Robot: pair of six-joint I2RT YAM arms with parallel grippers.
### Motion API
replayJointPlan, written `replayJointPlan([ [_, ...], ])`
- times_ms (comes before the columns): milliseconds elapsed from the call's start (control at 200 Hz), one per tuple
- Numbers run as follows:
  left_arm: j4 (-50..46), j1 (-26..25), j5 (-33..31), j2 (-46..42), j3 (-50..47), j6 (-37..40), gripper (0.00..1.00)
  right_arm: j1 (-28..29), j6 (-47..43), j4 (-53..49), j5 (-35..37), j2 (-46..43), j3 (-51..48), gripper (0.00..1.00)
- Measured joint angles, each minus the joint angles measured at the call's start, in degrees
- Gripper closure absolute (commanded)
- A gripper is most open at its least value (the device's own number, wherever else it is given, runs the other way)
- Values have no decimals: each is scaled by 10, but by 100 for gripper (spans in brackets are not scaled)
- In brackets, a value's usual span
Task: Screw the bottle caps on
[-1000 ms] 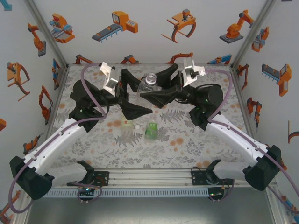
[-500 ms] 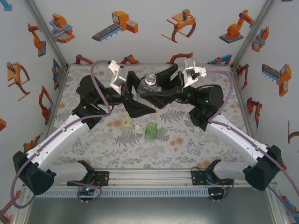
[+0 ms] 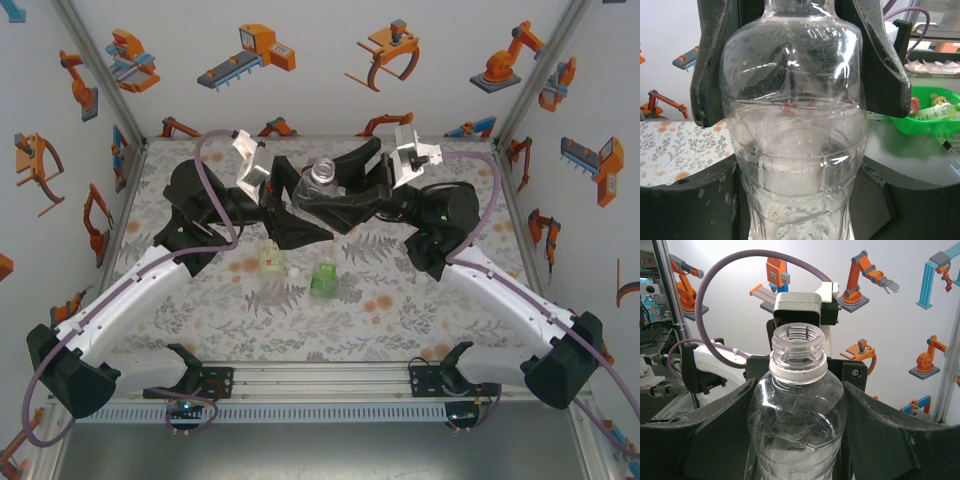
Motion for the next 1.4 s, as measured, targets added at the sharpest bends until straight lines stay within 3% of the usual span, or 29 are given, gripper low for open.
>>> replayJointPlan([
  [195, -32, -1, -13, -5, 1, 19, 50, 0, -38, -44, 25, -44, -9, 21],
  [350, -75, -1, -48, -22, 1, 51, 55, 1, -95, -120, 66, -101, -16, 20],
  [421, -92, -1, -76, -34, -2, 66, 62, 2, -129, -183, 95, -126, -14, 22],
  [681, -143, 13, -189, -79, -42, 96, 82, 2, -241, -494, 280, -149, 58, 26],
  [756, -153, 21, -202, -79, -44, 95, 85, 2, -252, -562, 338, -148, 60, 27],
  [901, -161, 46, -210, -79, -44, 77, 100, 2, -257, -676, 439, -130, 61, 28],
  [981, -161, 57, -210, -79, -44, 68, 100, -2, -257, -729, 478, -114, 61, 28],
  [1167, -161, 60, -210, -82, -54, 64, 100, -41, -223, -811, 497, -80, 53, 31],
  [1397, -168, 60, -221, -89, -68, 63, 100, -108, -139, -853, 472, -42, -19, 36],
])
